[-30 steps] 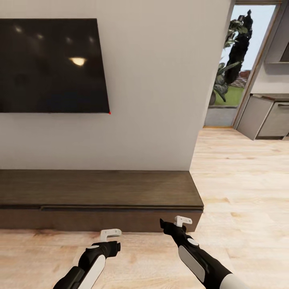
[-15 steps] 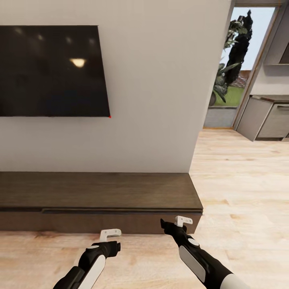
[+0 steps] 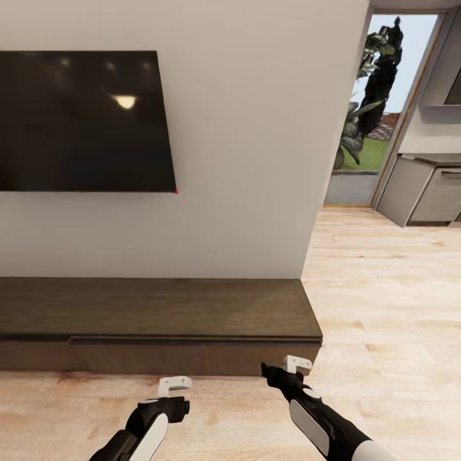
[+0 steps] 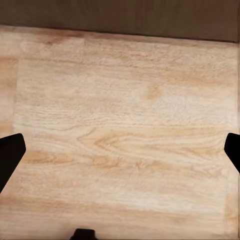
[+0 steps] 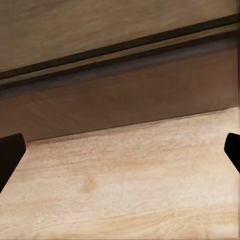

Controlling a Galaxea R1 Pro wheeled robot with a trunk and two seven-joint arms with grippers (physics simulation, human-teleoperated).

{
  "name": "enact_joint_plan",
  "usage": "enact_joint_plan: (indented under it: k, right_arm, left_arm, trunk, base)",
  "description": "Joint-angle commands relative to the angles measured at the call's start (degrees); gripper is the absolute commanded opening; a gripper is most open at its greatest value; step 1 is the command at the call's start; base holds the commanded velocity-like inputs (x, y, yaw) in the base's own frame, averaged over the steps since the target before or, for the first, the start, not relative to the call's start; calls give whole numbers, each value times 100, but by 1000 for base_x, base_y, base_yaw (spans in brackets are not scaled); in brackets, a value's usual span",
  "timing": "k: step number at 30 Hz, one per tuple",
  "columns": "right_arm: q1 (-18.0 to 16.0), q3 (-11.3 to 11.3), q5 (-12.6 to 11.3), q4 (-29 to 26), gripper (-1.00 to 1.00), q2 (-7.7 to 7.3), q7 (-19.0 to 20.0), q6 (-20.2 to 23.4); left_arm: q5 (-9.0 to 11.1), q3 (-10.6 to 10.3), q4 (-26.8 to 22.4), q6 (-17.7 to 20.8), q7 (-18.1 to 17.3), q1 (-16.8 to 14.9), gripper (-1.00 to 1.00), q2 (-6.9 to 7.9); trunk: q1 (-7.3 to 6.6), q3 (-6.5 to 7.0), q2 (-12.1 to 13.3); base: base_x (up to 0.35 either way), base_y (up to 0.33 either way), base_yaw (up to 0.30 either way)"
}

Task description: Place each of the two pumpkins and all three candles from the living room inside a cabinet in the living room (use any cabinet), then make sure every cabinet is closed, and position the cauldron so it is next to a table in the living room.

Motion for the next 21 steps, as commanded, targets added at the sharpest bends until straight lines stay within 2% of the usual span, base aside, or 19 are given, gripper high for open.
enact_joint_plan:
  k: [1,6,10,12,15,18,21]
  right_arm:
    - [-6,36,-74,23,100,-9,-46,-33]
    - [-5,15,-111,178,100,-36,-57,-8]
    - [-7,19,-114,988,100,-7,-58,-11]
    - [-6,25,-111,1362,100,2,-57,-40]
    - [-5,30,-108,2024,100,53,-48,-86]
    - [-5,19,-106,2538,100,152,-17,-144]
    - [-5,15,-104,3133,100,327,15,-358]
  left_arm:
    - [65,-23,29,10,53,-17,100,4]
    - [81,-34,236,41,44,-36,100,-20]
    - [61,-36,1255,-48,18,-55,100,-32]
    - [42,-40,1676,-256,13,-60,100,-44]
    - [3,-61,2399,-873,9,-63,100,-63]
    - [-20,-82,2940,-1138,6,-64,100,-64]
    - [-45,-125,3495,-1450,-146,-65,100,-66]
  trunk:
    - [-23,13,38]
    - [-133,100,239]
    - [-221,162,399]
    - [-265,191,480]
    - [-330,234,600]
    - [-396,279,720]
    - [-462,330,841]
  base:
    - [0,0,-3]
    - [0,0,-1]
    - [0,0,0]
    - [0,0,0]
    - [0,0,0]
    - [0,0,0]
    - [0,0,0]
